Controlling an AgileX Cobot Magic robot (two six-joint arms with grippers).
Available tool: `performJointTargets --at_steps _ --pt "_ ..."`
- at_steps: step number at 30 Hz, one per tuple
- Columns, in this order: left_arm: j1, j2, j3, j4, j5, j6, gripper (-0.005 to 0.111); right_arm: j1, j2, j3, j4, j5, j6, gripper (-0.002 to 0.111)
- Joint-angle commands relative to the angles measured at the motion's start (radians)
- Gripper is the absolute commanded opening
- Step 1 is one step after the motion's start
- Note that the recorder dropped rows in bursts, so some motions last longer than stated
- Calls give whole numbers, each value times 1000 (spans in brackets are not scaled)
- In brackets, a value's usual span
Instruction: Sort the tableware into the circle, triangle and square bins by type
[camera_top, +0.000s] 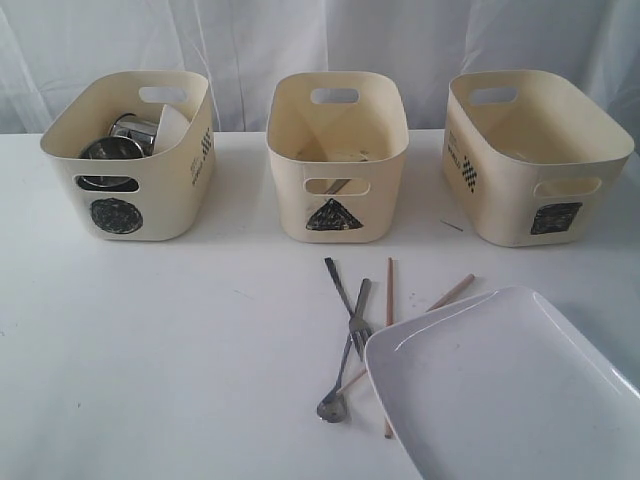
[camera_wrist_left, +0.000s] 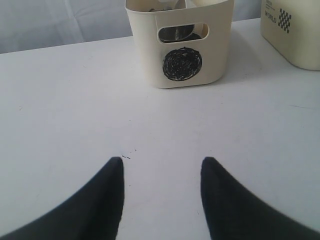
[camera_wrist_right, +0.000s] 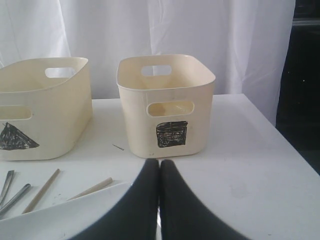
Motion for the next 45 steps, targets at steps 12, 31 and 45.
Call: performJointTargets --at_steps 12,31,45 --pt "2 -5 3 -8 -5 -10 52 42 -7 -60 54 -209 210 0" --pt "2 -5 3 -8 -5 -10 52 42 -7 -587 56 223 270 0" --pt "2 -5 3 -8 -5 -10 52 92 426 -722 446 596 -351 0"
